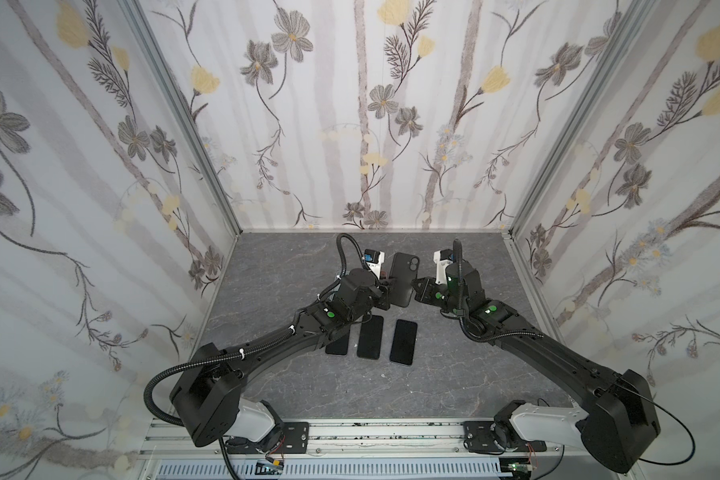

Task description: Take the phone out of the phone case

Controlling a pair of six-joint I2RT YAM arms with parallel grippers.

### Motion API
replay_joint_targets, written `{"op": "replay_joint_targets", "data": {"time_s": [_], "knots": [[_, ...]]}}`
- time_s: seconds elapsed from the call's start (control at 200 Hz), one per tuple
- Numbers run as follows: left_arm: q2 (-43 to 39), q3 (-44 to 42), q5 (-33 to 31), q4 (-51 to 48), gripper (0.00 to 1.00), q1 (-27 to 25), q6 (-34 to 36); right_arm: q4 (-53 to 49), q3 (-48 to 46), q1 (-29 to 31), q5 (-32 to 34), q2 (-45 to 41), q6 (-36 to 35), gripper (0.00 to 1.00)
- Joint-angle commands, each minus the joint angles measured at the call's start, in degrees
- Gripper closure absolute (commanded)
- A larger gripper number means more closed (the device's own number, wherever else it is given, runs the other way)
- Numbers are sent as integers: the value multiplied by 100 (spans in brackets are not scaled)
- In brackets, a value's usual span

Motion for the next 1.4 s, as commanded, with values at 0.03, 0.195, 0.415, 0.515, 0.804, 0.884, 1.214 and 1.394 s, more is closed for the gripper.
{"op": "replay_joint_targets", "data": {"time_s": [0.03,0.195,0.415,0.515,0.804,0.884,1.214,1.394], "knots": [[-45,-100,-268,110,38,72,92,-343,166,-52,690,170,62,100],[162,71,-84,-395,26,449,-190,-835,340,-233,1224,386,-231,100],[556,190,796,-708,0,1142,-763,-1051,598,-806,364,757,-605,100],[638,120,1169,-657,0,1433,-821,-1469,975,-883,293,1255,-650,100],[881,-25,1841,-119,0,1640,-708,-1858,1805,-1000,-30,2511,-728,100],[912,-194,2119,349,0,1669,-796,-1892,2072,-1058,-213,2841,-819,100],[1060,-147,2417,646,0,1670,-774,-2121,2855,-1323,-908,3980,-1198,100],[1038,-156,2426,650,0,1675,-718,-2141,3082,-1391,-1044,4357,-1240,100]]}}
